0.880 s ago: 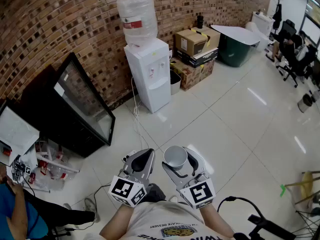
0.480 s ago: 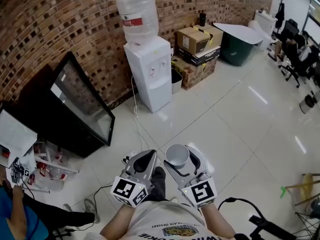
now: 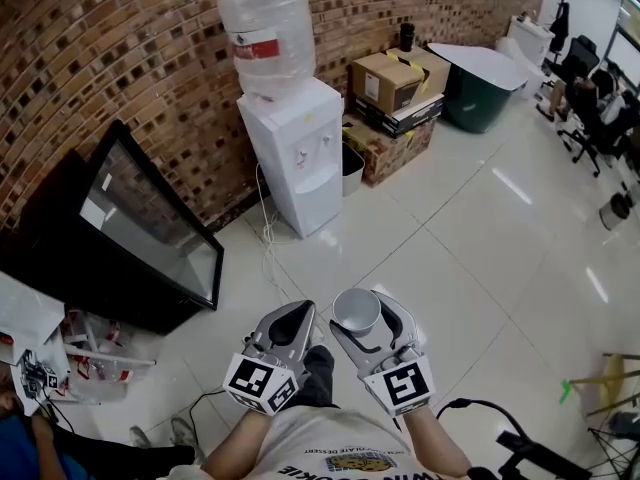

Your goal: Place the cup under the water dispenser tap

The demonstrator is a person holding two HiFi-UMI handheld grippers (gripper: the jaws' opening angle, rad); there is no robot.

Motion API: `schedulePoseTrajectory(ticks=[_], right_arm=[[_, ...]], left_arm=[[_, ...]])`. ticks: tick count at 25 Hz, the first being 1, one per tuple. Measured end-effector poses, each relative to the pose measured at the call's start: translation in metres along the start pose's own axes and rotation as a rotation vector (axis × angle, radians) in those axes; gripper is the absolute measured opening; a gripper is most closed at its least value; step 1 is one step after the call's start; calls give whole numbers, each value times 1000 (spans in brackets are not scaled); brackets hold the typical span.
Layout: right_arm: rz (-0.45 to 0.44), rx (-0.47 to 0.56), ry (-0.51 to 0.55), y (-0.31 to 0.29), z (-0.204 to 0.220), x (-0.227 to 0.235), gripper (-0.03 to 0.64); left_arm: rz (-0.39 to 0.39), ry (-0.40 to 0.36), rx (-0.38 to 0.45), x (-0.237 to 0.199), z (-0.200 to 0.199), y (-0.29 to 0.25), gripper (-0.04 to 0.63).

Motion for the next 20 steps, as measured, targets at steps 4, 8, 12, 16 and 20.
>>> schedulePoseTrajectory(ticks=[4, 8, 12, 16, 20], right_arm=[[0, -29, -9, -38, -9, 25, 334], [-2, -26, 3, -78, -20, 49, 334], [-10, -35, 8, -113, -33, 68, 334], [-8, -28, 15, -147, -42, 87, 334], [5, -27, 24, -174, -49, 104, 334]], left_arm=[[11, 12, -14, -29, -11, -35, -7], [5, 18, -7, -63, -25, -67, -8], [3, 29, 23, -89, -42, -95, -8], [-6, 33, 63, -114, -60, -121, -8], [-23, 35, 93, -140, -70, -139, -8]])
Point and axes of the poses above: the fingertips, and each gripper's own axes: y backward along the fingers, x to its right, z out of its underside, the point moved 3 cm from there along y, backward along the fingers, and after that the axes turned 11 degrees about -z, right-handed, at the moved point
